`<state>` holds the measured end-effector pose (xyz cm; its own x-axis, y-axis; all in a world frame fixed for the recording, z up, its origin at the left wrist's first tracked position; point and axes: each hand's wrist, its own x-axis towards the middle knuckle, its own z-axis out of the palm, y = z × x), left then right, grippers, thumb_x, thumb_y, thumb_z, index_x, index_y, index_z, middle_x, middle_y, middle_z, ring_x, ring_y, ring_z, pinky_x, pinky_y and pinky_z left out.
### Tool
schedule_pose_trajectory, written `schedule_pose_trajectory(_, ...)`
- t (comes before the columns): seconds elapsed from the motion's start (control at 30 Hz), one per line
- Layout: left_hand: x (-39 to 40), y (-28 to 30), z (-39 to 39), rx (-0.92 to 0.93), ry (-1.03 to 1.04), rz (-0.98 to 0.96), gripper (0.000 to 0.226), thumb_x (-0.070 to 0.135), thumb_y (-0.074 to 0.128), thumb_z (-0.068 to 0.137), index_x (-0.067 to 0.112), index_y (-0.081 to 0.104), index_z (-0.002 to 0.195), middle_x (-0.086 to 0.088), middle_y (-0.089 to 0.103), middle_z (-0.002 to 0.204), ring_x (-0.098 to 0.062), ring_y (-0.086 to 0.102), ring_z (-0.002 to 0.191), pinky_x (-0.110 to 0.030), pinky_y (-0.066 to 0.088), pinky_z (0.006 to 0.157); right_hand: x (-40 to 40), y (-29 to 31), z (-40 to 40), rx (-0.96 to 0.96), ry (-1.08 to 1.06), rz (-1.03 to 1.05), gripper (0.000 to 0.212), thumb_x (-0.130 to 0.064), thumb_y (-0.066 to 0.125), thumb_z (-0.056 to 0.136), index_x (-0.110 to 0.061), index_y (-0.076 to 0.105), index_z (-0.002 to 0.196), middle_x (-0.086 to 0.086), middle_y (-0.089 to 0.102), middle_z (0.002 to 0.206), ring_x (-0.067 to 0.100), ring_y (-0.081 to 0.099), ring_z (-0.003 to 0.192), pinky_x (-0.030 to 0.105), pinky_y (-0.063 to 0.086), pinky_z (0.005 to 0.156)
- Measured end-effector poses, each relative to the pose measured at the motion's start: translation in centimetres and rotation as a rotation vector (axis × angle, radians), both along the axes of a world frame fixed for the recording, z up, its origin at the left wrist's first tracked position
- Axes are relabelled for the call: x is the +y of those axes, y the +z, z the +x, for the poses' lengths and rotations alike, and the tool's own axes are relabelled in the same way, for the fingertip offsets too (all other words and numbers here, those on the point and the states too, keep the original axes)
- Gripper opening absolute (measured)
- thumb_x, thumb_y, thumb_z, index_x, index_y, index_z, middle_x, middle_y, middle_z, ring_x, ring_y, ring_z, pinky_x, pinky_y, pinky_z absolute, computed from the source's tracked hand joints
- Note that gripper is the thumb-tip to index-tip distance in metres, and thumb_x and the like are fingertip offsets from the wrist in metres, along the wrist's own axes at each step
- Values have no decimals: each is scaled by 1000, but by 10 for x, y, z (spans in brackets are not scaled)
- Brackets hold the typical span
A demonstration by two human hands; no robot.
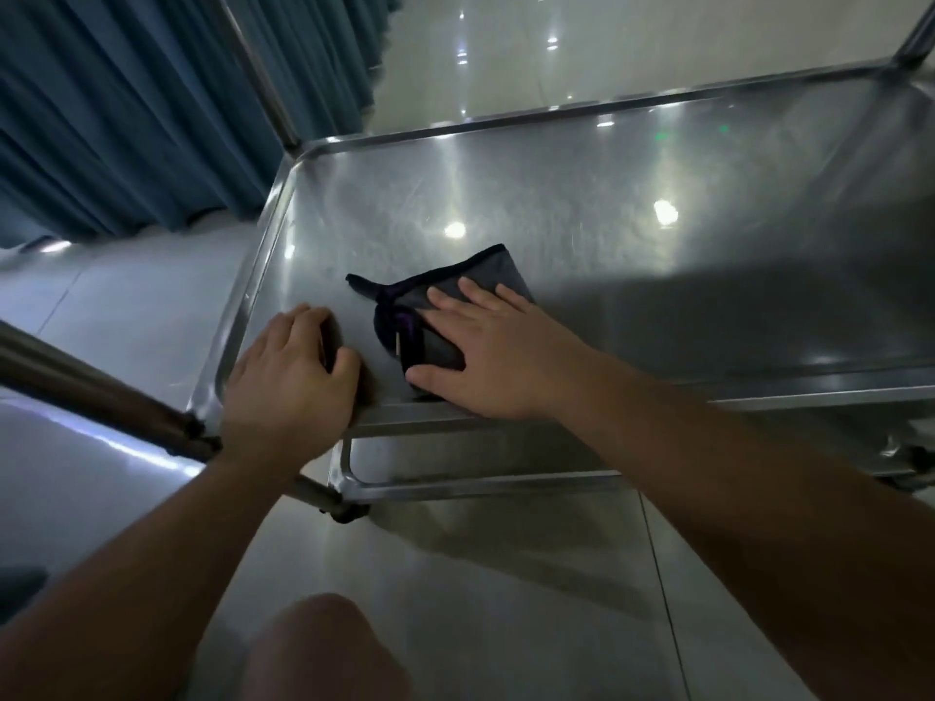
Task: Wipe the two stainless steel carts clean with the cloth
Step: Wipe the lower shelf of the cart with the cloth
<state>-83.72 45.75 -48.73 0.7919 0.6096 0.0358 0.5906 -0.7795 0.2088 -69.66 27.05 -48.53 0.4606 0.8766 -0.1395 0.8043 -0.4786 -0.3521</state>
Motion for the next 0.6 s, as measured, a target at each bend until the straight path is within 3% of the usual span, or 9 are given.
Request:
schedule_pose_trajectory(0.1,-2,3,-3,12,22,-46,60,59,32,94,36,42,148,5,44,161,-25,43,146,-57,37,117,-20,4,-8,-37,77,-24,95,-85,27,90,-34,-3,164,-15,-3,171,10,-7,157,40,-2,128)
schedule_pose_trajectory(0.17,-2,4,-6,4,16,-65,53,62,32,92,39,45,138,5,50,153,-26,48,137,-52,41,107,-34,5,-14,-63,109,-19,93,-82,28,92,-32,-2,164,-14,-1,171,11,-5,158,40,0,129)
schedule_pose_trajectory(0.23,-1,4,-9,4,-5,-65,44,63,32,93,41,47,128,4,54,145,-24,52,127,-49,42,97,-45,6,-22,-85,137,3,86,-76,32,96,-31,6,164,-12,4,172,12,0,158,39,2,129)
schedule_pose_trajectory(0.33,0,2,-8,12,-25,-38,37,65,34,96,41,51,119,5,55,138,-19,50,114,-47,44,94,-59,4,-36,-113,135,98,71,-60,47,99,-28,28,160,-8,26,168,15,18,156,37,10,127)
schedule_pose_trajectory(0.47,1,0,-4,22,-57,-11,49,64,29,101,32,57,124,-2,56,142,-26,52,125,-50,45,105,-71,-13,-59,-255,72,267,45,-38,58,99,-21,53,141,0,60,144,22,45,144,40,29,121)
schedule_pose_trajectory(0.53,-3,3,-7,-13,-92,-28,59,62,22,102,26,61,128,-6,56,143,-27,51,131,-51,43,110,-75,-22,-68,-322,69,325,43,-31,62,96,-16,58,137,5,65,138,27,54,137,43,36,116)
schedule_pose_trajectory(0.6,-9,5,-12,-72,-103,-23,61,59,23,104,21,62,132,-11,56,145,-32,50,134,-52,42,111,-77,-27,-75,-375,84,334,46,-25,66,95,-13,57,139,7,60,145,30,54,137,44,36,117)
